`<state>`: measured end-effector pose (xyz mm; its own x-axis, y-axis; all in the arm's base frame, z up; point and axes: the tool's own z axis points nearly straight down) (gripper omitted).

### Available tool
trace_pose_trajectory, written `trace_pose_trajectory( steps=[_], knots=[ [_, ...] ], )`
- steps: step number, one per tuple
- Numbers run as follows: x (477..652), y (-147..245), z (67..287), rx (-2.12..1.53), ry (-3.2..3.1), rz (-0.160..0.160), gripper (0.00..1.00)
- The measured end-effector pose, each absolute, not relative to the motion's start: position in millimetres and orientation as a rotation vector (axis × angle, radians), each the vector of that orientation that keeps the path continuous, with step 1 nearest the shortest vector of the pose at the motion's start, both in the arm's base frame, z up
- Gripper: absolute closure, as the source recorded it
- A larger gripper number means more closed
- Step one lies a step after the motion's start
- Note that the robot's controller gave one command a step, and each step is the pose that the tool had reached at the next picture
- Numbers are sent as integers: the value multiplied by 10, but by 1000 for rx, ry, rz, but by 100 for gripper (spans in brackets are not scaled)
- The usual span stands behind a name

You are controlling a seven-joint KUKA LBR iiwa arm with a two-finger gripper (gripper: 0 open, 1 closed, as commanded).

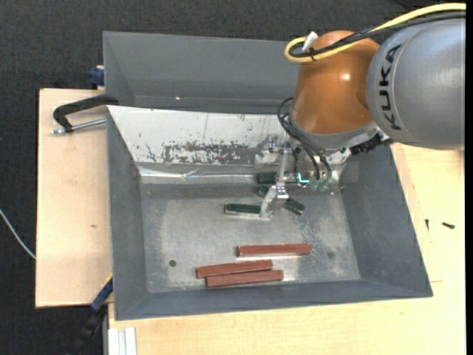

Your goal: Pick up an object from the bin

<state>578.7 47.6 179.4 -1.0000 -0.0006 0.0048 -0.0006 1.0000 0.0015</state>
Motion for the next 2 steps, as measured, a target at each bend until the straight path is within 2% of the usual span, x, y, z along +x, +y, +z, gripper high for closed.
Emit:
trace_pose_trajectory(
  steps=[1,2],
  knots=[
    [5803,473,1830,0,-3144,-3,0],
    [5776,495,1114,-52,-3147,-4,0]
  ],
)
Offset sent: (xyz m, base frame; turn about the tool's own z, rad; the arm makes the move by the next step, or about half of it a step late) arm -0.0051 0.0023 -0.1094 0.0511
